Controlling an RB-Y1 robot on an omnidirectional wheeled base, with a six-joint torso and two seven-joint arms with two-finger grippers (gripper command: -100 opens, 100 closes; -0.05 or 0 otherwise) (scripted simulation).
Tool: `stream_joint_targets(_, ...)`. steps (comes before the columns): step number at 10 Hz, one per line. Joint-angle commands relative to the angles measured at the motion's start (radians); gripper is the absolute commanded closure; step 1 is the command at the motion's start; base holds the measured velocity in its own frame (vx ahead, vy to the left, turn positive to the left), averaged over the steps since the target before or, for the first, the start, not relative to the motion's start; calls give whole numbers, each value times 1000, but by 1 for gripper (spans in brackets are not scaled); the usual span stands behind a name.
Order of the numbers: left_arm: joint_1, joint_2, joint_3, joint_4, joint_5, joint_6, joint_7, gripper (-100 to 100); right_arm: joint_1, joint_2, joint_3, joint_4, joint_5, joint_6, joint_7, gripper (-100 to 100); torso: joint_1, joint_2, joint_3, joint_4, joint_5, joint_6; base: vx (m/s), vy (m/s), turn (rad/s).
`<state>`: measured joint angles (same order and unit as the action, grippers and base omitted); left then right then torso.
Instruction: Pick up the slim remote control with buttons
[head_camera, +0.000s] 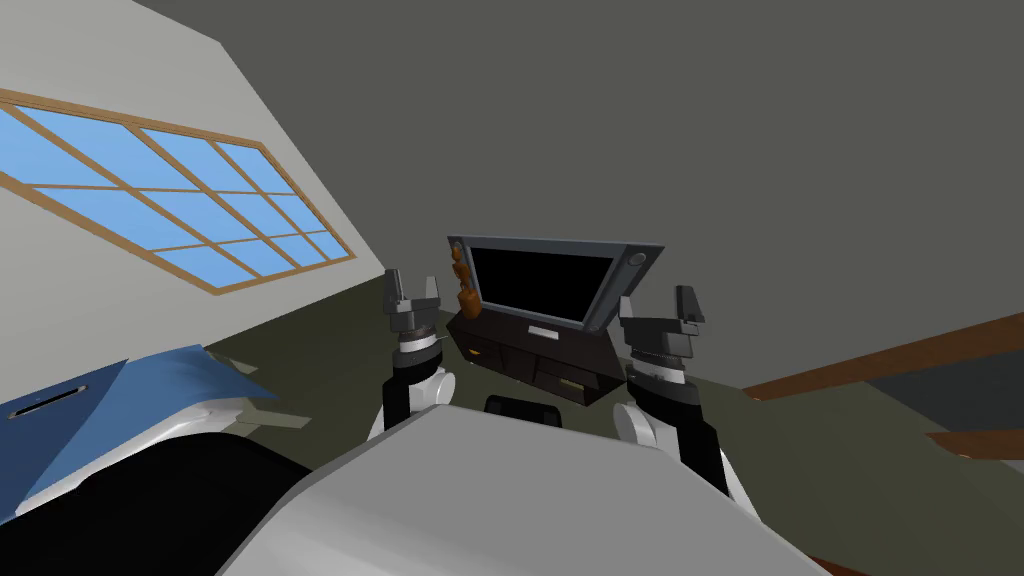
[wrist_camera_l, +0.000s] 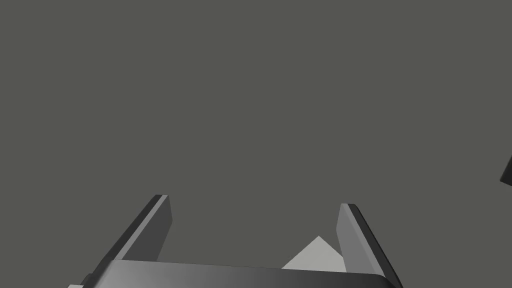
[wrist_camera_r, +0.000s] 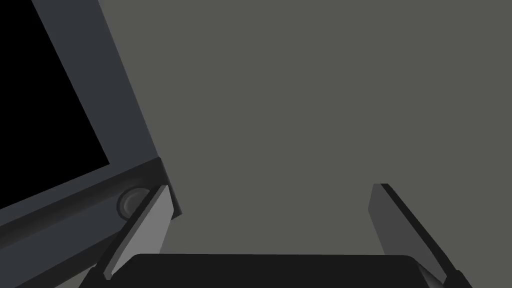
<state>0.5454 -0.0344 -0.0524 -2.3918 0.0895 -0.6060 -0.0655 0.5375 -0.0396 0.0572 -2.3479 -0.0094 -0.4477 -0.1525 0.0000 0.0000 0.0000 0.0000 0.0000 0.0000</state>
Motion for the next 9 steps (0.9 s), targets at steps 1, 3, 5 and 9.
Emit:
stream_joint_targets(1,0,0,0,0,0,0,0,0,5,-39,1,10,5,-2,8,-100,0,0,0,0,0,0,-71,-14,52)
stream_joint_targets(3,0,0,0,0,0,0,0,0,14,-87,3,28,14,-5,21,-100,-3,7,4,1,-1,0,-132,-41,73)
stream_joint_targets(5,0,0,0,0,0,0,0,0,26,-146,5,58,29,-8,40,-100,-3,9,5,2,-1,0,-78,-28,-14)
stream_joint_targets(9,0,0,0,0,0,0,0,0,34,-177,7,78,40,-9,51,-100,0,0,0,0,0,0,-3,3,10)
